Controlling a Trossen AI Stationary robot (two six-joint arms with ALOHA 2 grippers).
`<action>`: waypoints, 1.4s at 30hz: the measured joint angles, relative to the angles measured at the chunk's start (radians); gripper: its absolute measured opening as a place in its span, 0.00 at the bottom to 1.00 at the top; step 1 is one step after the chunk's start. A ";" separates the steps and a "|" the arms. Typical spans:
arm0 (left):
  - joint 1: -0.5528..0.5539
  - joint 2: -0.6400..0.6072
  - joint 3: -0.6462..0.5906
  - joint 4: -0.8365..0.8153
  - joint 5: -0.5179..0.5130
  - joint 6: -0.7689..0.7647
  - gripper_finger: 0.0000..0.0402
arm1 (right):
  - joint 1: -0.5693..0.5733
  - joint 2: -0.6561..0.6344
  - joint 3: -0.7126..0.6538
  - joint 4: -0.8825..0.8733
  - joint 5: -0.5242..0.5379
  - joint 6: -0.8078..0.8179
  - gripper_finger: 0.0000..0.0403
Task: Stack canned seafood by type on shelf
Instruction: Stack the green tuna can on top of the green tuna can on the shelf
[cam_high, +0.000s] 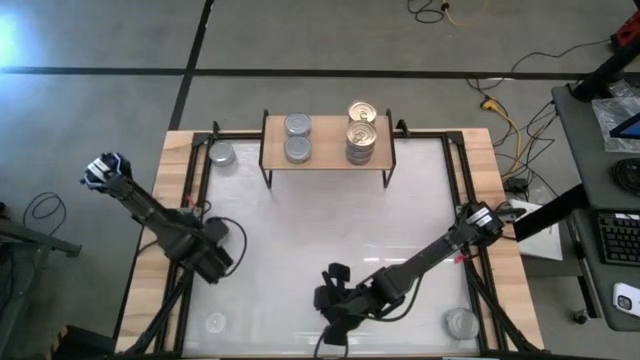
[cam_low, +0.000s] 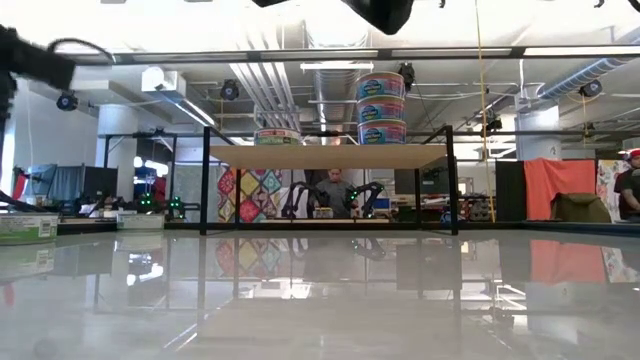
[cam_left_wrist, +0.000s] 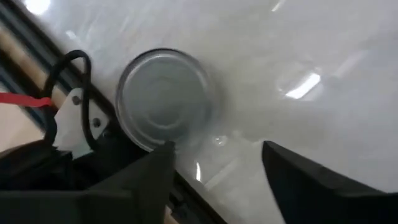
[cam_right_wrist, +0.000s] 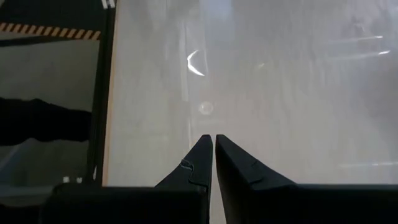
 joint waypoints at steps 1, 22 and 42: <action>0.023 0.007 -0.015 -0.002 0.000 0.002 0.50 | 0.000 0.000 -0.001 0.007 0.001 -0.001 0.03; 0.462 0.321 -0.053 0.034 0.012 0.349 0.03 | -0.016 0.000 0.006 0.005 0.016 -0.046 0.03; 0.319 0.523 0.206 0.484 -0.281 0.815 0.00 | -0.091 -0.028 0.008 -0.116 0.015 -0.150 0.03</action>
